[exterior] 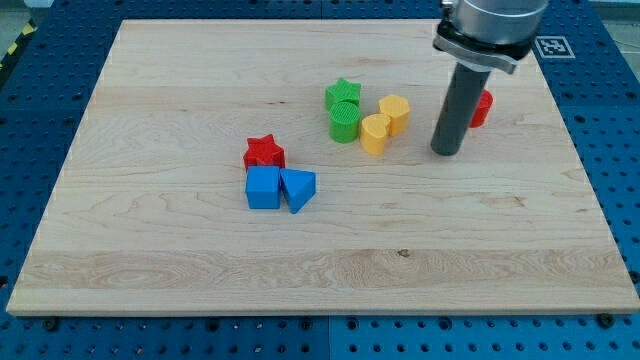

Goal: Move the yellow hexagon to the top of the yellow heart

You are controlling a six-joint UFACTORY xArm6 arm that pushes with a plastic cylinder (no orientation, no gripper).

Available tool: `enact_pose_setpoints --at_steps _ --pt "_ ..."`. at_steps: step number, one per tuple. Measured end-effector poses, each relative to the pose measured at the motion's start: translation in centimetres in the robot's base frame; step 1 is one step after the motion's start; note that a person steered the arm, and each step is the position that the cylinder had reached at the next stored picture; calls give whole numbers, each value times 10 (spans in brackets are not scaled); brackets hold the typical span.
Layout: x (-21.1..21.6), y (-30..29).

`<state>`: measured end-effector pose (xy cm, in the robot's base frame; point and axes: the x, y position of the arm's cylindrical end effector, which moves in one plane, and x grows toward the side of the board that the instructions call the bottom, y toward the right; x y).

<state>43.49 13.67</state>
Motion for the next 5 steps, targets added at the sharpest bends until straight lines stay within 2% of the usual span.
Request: enact_pose_setpoints --at_steps 4,5 --pt "-9 5" --pt "-29 -3"
